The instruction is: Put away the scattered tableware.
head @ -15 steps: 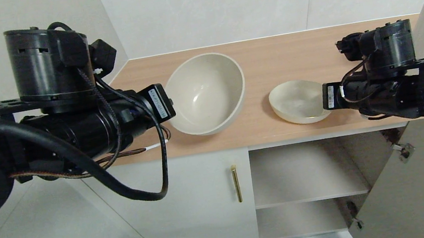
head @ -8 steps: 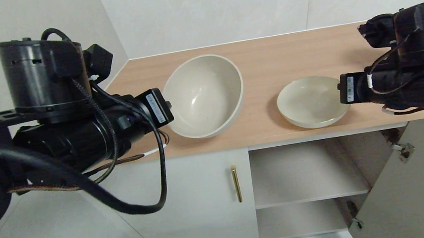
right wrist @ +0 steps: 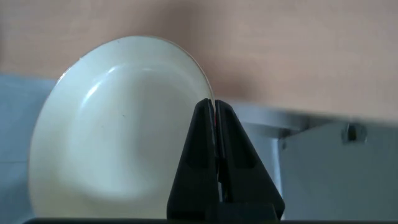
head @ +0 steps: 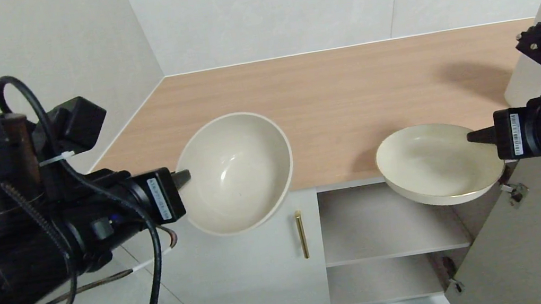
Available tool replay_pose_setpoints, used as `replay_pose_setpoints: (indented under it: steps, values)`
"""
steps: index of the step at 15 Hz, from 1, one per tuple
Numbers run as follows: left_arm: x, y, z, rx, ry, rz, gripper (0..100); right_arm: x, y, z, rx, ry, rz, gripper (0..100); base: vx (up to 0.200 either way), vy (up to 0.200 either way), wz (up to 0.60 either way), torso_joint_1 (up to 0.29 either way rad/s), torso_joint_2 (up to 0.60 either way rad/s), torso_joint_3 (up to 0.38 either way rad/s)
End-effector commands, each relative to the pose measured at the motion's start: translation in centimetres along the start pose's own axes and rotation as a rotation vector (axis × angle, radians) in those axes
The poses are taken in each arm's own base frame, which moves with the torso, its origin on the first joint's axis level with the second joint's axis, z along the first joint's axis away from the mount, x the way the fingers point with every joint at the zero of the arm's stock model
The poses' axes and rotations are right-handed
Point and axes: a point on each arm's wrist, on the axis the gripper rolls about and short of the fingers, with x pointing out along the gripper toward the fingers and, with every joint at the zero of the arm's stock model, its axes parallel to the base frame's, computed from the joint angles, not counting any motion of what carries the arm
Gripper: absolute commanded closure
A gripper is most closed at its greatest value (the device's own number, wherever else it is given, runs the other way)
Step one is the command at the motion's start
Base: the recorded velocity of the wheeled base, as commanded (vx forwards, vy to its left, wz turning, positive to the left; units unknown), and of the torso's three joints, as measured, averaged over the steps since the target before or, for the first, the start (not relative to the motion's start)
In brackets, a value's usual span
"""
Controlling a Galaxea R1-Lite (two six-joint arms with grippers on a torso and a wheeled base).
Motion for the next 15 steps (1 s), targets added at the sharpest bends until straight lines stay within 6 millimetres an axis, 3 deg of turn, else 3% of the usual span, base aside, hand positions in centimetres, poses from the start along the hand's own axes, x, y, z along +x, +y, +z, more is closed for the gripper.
replay_pose_setpoints:
  steps: [1, 5, 9, 15]
  values:
    - [-1.8, 0.7, -0.7, 0.001, -0.008, 0.000, 100, -1.7, -0.4, -1.2, 0.007, 0.005, 0.027, 100, 0.000, 0.000, 0.00, 0.000, 0.00, 0.000]
    - [-2.7, 1.4, -1.1, -0.003, -0.010, 0.015, 100, -1.2, -0.6, -2.6, 0.026, 0.065, 0.065, 100, 0.000, 0.000, 0.00, 0.000, 0.00, 0.000]
    - [-2.2, 1.4, -1.3, 0.000, 0.005, 0.019, 100, -0.5, -1.1, -2.6, 0.055, 0.069, 0.040, 100, -0.200, 0.000, 0.00, 0.004, 0.00, 0.000]
    - [-2.0, 1.4, -1.6, 0.005, 0.020, 0.014, 100, 0.6, -1.4, -3.5, 0.052, 0.040, 0.036, 100, 0.000, 0.000, 0.00, 0.000, 0.00, 0.000]
